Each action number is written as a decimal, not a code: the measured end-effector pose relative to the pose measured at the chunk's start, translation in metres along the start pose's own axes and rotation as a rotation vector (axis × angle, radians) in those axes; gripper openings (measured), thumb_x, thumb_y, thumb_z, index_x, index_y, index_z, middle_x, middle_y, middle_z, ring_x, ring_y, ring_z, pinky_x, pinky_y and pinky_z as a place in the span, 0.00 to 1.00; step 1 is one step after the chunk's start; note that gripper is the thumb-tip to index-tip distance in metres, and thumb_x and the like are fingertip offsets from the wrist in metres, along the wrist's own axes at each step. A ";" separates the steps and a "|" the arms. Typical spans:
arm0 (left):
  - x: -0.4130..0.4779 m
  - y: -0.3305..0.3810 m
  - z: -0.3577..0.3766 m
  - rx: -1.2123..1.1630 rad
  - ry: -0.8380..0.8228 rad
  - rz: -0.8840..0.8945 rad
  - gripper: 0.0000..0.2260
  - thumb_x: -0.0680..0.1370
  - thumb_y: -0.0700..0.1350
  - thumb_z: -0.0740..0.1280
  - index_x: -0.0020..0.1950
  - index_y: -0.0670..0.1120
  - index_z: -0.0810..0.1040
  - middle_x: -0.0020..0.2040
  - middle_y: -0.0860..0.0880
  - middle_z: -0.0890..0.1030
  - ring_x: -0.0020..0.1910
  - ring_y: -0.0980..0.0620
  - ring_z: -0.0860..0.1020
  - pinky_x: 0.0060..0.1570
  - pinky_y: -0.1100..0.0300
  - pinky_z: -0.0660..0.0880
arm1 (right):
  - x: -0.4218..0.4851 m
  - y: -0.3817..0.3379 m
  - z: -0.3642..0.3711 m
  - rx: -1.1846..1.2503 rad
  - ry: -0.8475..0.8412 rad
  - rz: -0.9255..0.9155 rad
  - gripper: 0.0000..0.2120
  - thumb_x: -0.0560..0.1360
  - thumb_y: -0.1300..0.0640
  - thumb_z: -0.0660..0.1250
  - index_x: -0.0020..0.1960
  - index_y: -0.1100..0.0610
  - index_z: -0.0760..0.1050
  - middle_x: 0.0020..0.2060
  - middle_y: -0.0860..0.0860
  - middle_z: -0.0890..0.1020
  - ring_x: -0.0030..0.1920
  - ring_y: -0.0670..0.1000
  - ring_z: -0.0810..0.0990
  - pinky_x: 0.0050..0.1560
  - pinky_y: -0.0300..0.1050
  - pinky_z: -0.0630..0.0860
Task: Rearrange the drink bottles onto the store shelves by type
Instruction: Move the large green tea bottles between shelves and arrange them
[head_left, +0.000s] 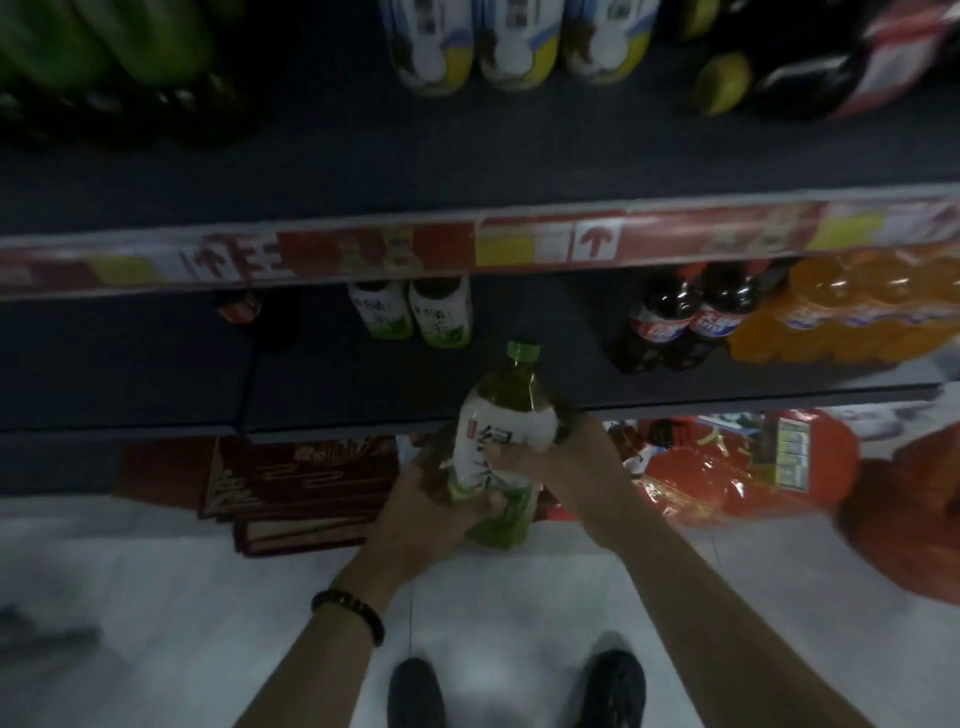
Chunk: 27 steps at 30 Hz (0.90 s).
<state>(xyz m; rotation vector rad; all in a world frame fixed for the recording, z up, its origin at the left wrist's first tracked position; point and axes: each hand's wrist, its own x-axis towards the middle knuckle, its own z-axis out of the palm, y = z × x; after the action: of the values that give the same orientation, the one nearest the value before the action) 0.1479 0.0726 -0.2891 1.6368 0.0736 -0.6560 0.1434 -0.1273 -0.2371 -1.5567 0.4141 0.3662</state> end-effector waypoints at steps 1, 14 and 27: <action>-0.014 0.016 0.010 -0.035 0.014 0.027 0.29 0.74 0.40 0.79 0.72 0.55 0.76 0.63 0.55 0.85 0.64 0.52 0.83 0.57 0.58 0.82 | -0.018 -0.015 -0.004 0.010 0.007 -0.005 0.19 0.68 0.59 0.84 0.55 0.50 0.83 0.49 0.44 0.90 0.50 0.45 0.90 0.49 0.45 0.87; -0.149 0.280 0.155 -0.122 0.028 0.314 0.13 0.82 0.51 0.70 0.64 0.47 0.83 0.57 0.45 0.88 0.57 0.43 0.87 0.50 0.53 0.84 | -0.209 -0.244 -0.157 -0.102 0.164 -0.384 0.14 0.82 0.38 0.67 0.60 0.45 0.81 0.48 0.43 0.87 0.50 0.48 0.87 0.46 0.46 0.84; -0.113 0.422 0.254 0.055 -0.240 0.305 0.21 0.78 0.69 0.61 0.61 0.61 0.85 0.61 0.51 0.87 0.65 0.46 0.83 0.67 0.40 0.78 | -0.262 -0.404 -0.318 -0.560 0.163 -0.672 0.18 0.75 0.53 0.80 0.38 0.60 0.73 0.33 0.52 0.78 0.34 0.49 0.78 0.38 0.47 0.74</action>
<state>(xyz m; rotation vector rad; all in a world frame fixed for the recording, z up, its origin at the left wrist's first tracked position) 0.1336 -0.2077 0.1313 1.5676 -0.3648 -0.6167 0.0984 -0.4304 0.2517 -2.1677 -0.1215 -0.1915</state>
